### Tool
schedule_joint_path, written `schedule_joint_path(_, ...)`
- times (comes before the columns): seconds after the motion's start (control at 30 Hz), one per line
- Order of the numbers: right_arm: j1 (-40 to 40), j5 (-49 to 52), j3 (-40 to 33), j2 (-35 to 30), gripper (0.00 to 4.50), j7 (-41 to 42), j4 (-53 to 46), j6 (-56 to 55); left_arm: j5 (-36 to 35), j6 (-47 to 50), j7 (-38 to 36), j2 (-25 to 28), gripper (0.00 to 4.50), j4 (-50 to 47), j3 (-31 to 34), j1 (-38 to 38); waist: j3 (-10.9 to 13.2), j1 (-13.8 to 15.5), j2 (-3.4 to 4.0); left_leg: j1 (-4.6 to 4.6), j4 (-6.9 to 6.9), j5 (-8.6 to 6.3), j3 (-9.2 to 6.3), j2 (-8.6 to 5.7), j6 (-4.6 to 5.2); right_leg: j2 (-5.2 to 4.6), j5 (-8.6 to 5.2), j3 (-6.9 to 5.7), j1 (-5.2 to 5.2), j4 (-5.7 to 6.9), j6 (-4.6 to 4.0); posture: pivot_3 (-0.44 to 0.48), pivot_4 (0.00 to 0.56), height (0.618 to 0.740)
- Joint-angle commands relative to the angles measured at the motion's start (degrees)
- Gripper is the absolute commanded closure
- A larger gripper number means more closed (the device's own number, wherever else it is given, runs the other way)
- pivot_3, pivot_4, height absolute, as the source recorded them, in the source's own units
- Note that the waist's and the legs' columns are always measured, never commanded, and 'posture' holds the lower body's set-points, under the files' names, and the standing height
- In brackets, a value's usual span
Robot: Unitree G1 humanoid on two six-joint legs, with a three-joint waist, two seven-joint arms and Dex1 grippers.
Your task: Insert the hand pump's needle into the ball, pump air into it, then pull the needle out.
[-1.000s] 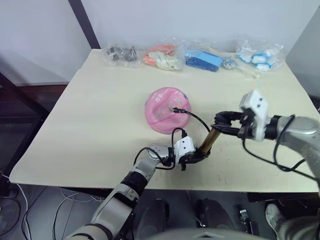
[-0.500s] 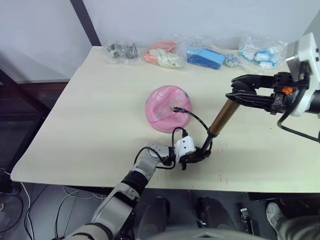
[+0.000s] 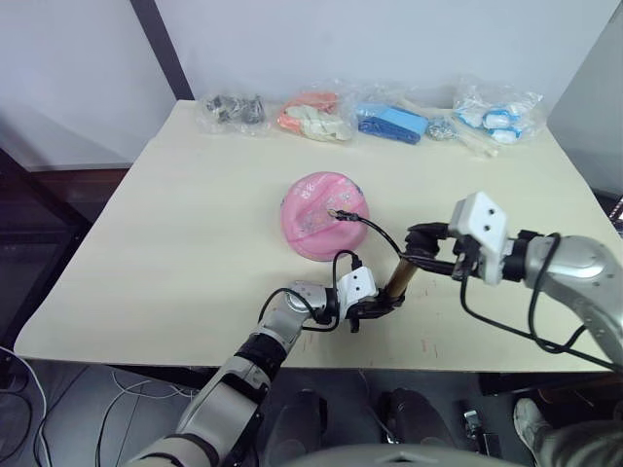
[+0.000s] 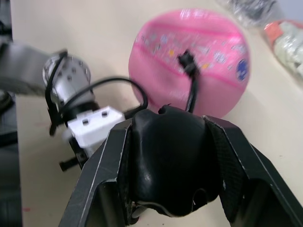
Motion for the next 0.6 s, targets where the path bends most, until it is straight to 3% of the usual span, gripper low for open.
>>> schedule_joint_path(0.03,4.63,-5.63,7.72,-0.24,2.83,1.71,5.55,2.29,1.73,2.05,0.66,1.57,3.41,1.83,0.44,1.38,-0.2,-0.09,0.01,0.0,0.0,0.0,0.0,0.0,0.0,0.01,0.0,0.01,0.05,0.0,0.0,0.0,0.15,0.74)
schedule_joint_path(0.3,-2.53,8.26,-9.17,-1.26,2.83,2.86,-1.56,10.97,1.81,1.95,0.69,1.44,3.41,1.78,0.34,1.69,0.11,0.0,0.24,-0.07,-0.01,0.0,-0.05,0.0,0.0,-0.01,0.01,-0.03,0.02,-0.01,-0.02,0.0,0.15,0.74)
schedule_joint_path(0.5,-9.14,17.7,-20.21,-6.42,2.83,4.63,-2.91,17.92,1.94,1.4,0.99,0.67,3.41,3.25,0.31,1.01,0.56,0.85,0.75,-0.73,0.03,0.0,-0.04,-0.17,0.01,-0.07,0.31,-0.01,-0.57,-0.02,-0.02,0.0,0.15,0.74)
schedule_joint_path(0.6,-12.33,21.76,-24.8,-9.48,2.83,5.14,-2.17,20.6,2.05,0.95,1.08,0.45,3.41,4.16,0.37,0.54,0.65,1.3,0.64,-0.93,0.07,0.01,-0.06,-0.2,0.01,-0.06,0.32,-0.04,-0.74,-0.02,-0.01,0.0,0.15,0.74)
